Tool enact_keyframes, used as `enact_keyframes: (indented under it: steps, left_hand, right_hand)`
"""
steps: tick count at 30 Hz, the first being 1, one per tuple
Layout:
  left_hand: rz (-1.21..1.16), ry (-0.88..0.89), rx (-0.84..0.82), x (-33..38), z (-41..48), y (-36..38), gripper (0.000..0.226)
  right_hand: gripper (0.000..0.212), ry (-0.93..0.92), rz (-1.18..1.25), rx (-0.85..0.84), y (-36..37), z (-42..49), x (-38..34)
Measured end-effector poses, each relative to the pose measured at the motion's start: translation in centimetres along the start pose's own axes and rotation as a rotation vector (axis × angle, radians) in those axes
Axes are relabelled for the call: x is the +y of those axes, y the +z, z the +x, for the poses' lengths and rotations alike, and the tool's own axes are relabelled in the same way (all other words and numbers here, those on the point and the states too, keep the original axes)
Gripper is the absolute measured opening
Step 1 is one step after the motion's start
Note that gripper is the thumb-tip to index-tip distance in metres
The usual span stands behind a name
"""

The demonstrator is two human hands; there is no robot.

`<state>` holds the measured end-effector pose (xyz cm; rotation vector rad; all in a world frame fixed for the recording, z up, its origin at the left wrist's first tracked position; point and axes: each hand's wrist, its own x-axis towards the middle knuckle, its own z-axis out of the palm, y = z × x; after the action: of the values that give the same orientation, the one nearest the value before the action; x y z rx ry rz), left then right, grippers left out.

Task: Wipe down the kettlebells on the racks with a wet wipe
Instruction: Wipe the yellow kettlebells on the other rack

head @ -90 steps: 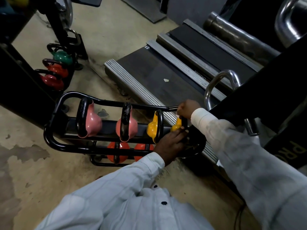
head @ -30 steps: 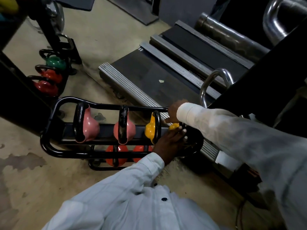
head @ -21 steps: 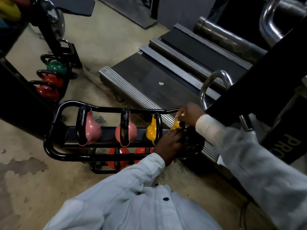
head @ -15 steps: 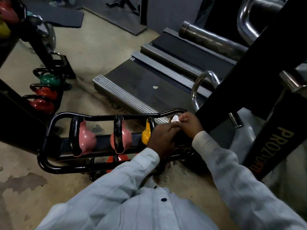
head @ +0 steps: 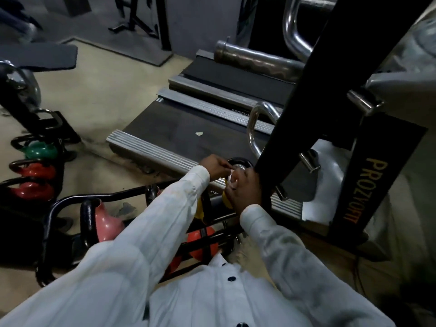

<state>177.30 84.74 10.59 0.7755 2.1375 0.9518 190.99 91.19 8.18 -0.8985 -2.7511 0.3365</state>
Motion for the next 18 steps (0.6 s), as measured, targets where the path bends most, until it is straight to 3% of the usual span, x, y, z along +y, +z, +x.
enact_keyframes:
  steps: [4, 12, 18]
  left_hand:
    - [-0.027, 0.009, 0.017, -0.6, 0.5, 0.3, 0.015]
    - [-0.015, 0.034, 0.040, -1.0, 0.5, 0.5, 0.019]
    - [-0.004, 0.027, 0.063, -0.9, -0.1, 0.3, 0.019]
  right_hand:
    - [0.054, -0.061, -0.055, 0.092, -0.1, -3.9, 0.2]
    - [0.059, -0.077, -0.156, 0.172, -0.5, -1.5, -1.1]
    - [0.025, 0.062, 0.103, 0.192, -0.1, -6.8, 0.9]
